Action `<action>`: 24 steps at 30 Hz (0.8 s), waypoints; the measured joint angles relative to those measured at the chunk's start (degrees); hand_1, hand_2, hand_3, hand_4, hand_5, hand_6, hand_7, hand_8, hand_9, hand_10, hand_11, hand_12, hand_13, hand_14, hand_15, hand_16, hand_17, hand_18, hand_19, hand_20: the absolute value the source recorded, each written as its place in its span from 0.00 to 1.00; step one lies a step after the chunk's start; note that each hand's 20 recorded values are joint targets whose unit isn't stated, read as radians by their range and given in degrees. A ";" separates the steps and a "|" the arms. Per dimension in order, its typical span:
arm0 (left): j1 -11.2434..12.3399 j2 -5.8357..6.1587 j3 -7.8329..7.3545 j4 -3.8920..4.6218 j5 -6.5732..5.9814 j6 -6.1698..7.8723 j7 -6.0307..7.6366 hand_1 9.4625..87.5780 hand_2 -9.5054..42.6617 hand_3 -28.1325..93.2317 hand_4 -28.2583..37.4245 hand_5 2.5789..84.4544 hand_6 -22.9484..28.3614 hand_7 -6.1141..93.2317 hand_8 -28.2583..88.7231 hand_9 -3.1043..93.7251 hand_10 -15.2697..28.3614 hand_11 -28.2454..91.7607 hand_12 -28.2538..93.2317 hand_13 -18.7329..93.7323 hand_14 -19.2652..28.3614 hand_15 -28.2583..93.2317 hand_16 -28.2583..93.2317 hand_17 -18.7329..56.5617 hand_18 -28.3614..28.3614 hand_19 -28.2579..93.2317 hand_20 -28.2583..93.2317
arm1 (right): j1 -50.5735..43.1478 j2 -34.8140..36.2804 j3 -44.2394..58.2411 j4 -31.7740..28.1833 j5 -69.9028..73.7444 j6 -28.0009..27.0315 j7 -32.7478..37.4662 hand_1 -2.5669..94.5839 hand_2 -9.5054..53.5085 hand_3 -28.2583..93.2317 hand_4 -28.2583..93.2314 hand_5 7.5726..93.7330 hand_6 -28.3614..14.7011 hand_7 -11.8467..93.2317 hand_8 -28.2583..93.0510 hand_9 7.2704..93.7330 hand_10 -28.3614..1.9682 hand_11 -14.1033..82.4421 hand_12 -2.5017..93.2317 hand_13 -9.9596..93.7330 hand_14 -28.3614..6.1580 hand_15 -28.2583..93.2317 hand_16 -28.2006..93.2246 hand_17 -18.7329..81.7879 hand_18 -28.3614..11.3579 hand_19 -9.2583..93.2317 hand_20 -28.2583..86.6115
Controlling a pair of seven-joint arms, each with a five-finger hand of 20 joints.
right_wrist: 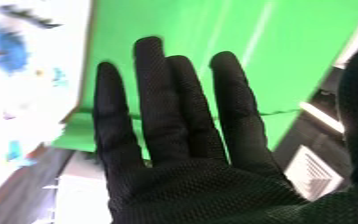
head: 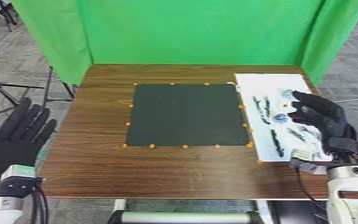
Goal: Arrange flowers
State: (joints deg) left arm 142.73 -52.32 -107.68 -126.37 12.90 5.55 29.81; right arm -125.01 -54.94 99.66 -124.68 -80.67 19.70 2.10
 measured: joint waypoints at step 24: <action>0.40 0.67 0.78 -0.20 -1.80 2.20 0.83 0.19 0.33 0.79 0.00 0.42 0.57 0.19 0.16 0.36 0.65 0.38 0.31 0.35 0.67 0.46 0.17 0.19 0.68 0.45 0.30 | 5.87 6.90 -11.17 -0.26 -63.34 -16.26 25.30 0.45 0.00 0.23 0.16 0.43 0.52 0.73 0.06 0.50 0.34 0.72 0.44 0.60 0.34 0.83 0.52 0.46 0.15 0.82 0.60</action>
State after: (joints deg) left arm 143.12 -51.65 -106.90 -126.57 11.10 7.76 30.64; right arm -119.14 -48.04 88.48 -124.94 -144.01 3.45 27.40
